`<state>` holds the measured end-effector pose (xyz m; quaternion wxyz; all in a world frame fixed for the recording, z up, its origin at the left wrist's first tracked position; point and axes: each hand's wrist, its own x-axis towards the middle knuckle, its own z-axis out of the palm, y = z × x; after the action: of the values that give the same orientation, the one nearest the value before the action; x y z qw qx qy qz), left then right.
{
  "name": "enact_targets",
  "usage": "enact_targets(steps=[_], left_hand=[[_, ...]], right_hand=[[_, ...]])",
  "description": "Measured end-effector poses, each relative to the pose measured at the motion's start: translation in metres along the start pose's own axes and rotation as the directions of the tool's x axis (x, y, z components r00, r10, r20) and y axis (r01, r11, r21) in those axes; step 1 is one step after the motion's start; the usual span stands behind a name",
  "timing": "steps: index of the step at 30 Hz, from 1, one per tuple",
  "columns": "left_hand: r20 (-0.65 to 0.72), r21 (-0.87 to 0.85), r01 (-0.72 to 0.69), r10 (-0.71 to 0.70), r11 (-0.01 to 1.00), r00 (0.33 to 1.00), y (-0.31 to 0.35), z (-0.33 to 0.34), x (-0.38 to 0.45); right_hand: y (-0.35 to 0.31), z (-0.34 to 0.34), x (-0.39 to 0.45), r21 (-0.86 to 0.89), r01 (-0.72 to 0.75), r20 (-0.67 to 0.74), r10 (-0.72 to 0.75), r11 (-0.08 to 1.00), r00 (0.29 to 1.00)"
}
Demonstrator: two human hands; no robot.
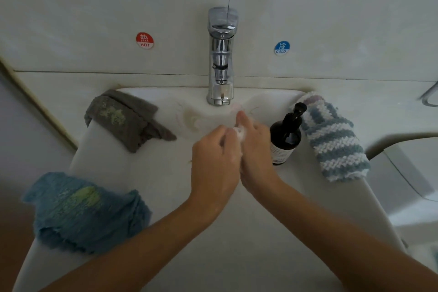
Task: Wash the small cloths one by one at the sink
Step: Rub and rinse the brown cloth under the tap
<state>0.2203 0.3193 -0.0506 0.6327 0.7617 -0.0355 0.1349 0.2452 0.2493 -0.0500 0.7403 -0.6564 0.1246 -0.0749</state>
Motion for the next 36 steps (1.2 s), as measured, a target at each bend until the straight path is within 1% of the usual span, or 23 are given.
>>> enact_targets(steps=[4, 6, 8, 10, 12, 14, 16, 17, 19, 20, 21, 23, 25, 27, 29, 30, 31, 32, 34, 36], left_hand=[[-0.076, -0.073, 0.11, -0.116, 0.991, 0.99, -0.006, -0.003, 0.032], [-0.072, -0.057, 0.075, -0.079, 0.996, 0.994, -0.004, -0.003, 0.024], [-0.03, -0.048, 0.027, -0.028, 0.998, 0.999, 0.002, 0.0, 0.003], [-0.024, -0.075, 0.019, -0.021, 0.997, 0.999, 0.005, 0.004, -0.005], [-0.096, -0.076, 0.065, -0.072, 0.995, 0.993, -0.001, 0.004, 0.011], [-0.15, -0.113, 0.108, -0.124, 0.988, 0.981, -0.008, 0.001, 0.025], [-0.161, -0.104, 0.09, -0.106, 0.991, 0.981, -0.013, 0.002, 0.018], [-0.144, -0.077, 0.057, -0.068, 0.995, 0.987, -0.013, 0.004, 0.007], [-0.065, -0.047, 0.001, -0.004, 0.999, 0.998, -0.005, 0.011, -0.018], [-0.049, -0.056, -0.005, 0.003, 0.998, 0.999, -0.002, 0.014, -0.022], [-0.067, -0.068, 0.014, -0.018, 0.998, 0.998, -0.001, 0.016, -0.017], [-0.154, -0.072, 0.067, -0.078, 0.995, 0.985, -0.006, 0.014, 0.008], [-0.19, -0.103, 0.09, -0.108, 0.991, 0.976, -0.011, 0.004, 0.029], [-0.184, -0.086, 0.066, -0.081, 0.994, 0.98, -0.011, 0.0, 0.022], [-0.102, -0.05, 0.016, -0.021, 0.999, 0.995, -0.004, 0.003, -0.003], [-0.06, -0.05, -0.005, 0.002, 0.999, 0.998, 0.002, 0.006, -0.014], [-0.048, -0.05, -0.009, 0.007, 0.999, 0.999, 0.004, 0.009, -0.015], [-0.064, -0.044, 0.007, -0.01, 0.999, 0.998, 0.003, 0.01, -0.01], [-0.13, -0.049, 0.059, -0.065, 0.997, 0.989, -0.005, 0.007, 0.015], [-0.156, -0.06, 0.064, -0.072, 0.996, 0.985, -0.012, 0.001, 0.028]], right_hand=[[0.004, 0.004, -0.021, -0.056, 0.123, 0.025, -0.122, 0.991, 0.992], [0.003, 0.003, -0.017, -0.045, 0.104, 0.039, -0.102, 0.994, 0.994], [0.0, 0.001, -0.007, -0.004, 0.061, 0.006, -0.061, 0.998, 0.998], [0.0, -0.001, -0.002, -0.01, 0.088, -0.028, -0.088, 0.996, 0.996], [0.0, 0.0, -0.014, -0.084, 0.17, -0.002, -0.171, 0.982, 0.985], [0.001, 0.002, -0.026, -0.123, 0.216, 0.063, -0.21, 0.969, 0.976], [0.001, 0.003, -0.021, -0.111, 0.168, 0.084, -0.16, 0.98, 0.984], [0.001, 0.003, -0.013, -0.096, 0.117, 0.06, -0.112, 0.988, 0.992], [-0.001, 0.0, 0.004, -0.053, 0.018, 0.009, -0.017, 0.998, 1.0], [-0.002, -0.002, 0.008, -0.042, 0.001, 0.002, -0.001, 0.999, 1.0], [-0.001, -0.003, 0.006, -0.042, 0.012, -0.003, -0.012, 0.999, 1.0], [-0.002, -0.001, -0.01, -0.045, 0.054, -0.006, -0.054, 0.998, 0.999], [0.001, 0.004, -0.026, -0.056, 0.103, 0.032, -0.102, 0.993, 0.994], [0.001, 0.007, -0.023, -0.065, 0.084, 0.049, -0.081, 0.994, 0.995], [-0.003, 0.004, -0.006, -0.058, 0.021, 0.017, -0.02, 0.998, 1.0], [-0.005, 0.001, -0.001, -0.071, 0.012, 0.01, -0.011, 0.997, 1.0], [-0.003, -0.002, 0.0, -0.09, 0.017, 0.004, -0.017, 0.996, 1.0], [0.0, -0.003, -0.005, -0.1, 0.03, 0.001, -0.03, 0.994, 1.0], [0.004, -0.001, -0.018, -0.063, 0.067, 0.025, -0.066, 0.996, 0.998], [0.004, 0.003, -0.025, -0.042, 0.107, 0.075, -0.103, 0.993, 0.992]])
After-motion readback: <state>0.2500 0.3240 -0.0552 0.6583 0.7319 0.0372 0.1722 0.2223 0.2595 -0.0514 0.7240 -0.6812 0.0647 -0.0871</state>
